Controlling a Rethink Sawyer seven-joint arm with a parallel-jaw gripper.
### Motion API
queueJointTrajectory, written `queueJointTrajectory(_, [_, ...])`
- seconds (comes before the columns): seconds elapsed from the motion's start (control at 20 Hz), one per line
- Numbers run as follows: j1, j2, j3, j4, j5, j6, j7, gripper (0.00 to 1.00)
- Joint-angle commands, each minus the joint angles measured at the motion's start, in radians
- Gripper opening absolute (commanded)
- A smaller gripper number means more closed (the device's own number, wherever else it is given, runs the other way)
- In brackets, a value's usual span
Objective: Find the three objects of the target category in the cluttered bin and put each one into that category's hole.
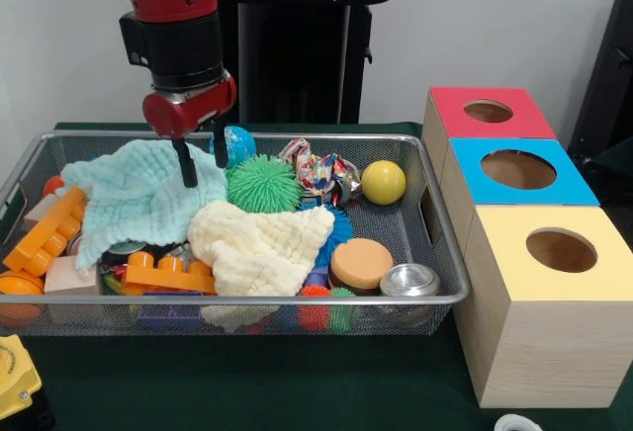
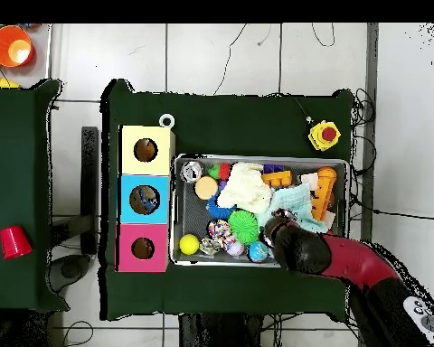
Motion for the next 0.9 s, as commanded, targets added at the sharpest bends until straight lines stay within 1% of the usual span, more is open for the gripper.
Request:
queueJointTrajectory(0.05, [-0.038, -0.011, -0.088, 0.076, 0.104, -0.075, 0.390, 1.00])
queueJointTrajectory(0.2, [-0.075, 0.008, -0.073, 0.100, 0.162, -0.120, 0.422, 1.00])
queueJointTrajectory(0.3, [-0.076, 0.001, -0.093, 0.108, 0.204, -0.121, 0.461, 1.00])
queueJointTrajectory(0.35, [-0.045, -0.005, -0.135, 0.092, 0.200, -0.094, 0.460, 1.00])
queueJointTrajectory(0.4, [-0.051, -0.013, -0.136, 0.098, 0.206, -0.086, 0.454, 1.00])
queueJointTrajectory(0.45, [-0.056, -0.022, -0.132, 0.113, 0.218, -0.100, 0.465, 1.00])
queueJointTrajectory(0.5, [-0.046, -0.026, -0.154, 0.108, 0.226, -0.090, 0.474, 1.00])
queueJointTrajectory(0.55, [-0.023, -0.037, -0.177, 0.116, 0.221, -0.088, 0.479, 1.00])
queueJointTrajectory(0.65, [0.008, -0.043, -0.213, 0.105, 0.217, -0.058, 0.479, 1.00])
queueJointTrajectory(0.7, [0.017, -0.042, -0.223, 0.099, 0.226, -0.052, 0.489, 1.00])
queueJointTrajectory(0.75, [0.044, -0.041, -0.238, 0.095, 0.245, -0.057, 0.520, 1.00])
queueJointTrajectory(0.85, [0.070, -0.042, -0.256, 0.082, 0.262, -0.028, 0.531, 1.00])
queueJointTrajectory(0.9, [0.071, -0.038, -0.247, 0.080, 0.257, -0.011, 0.507, 1.00])
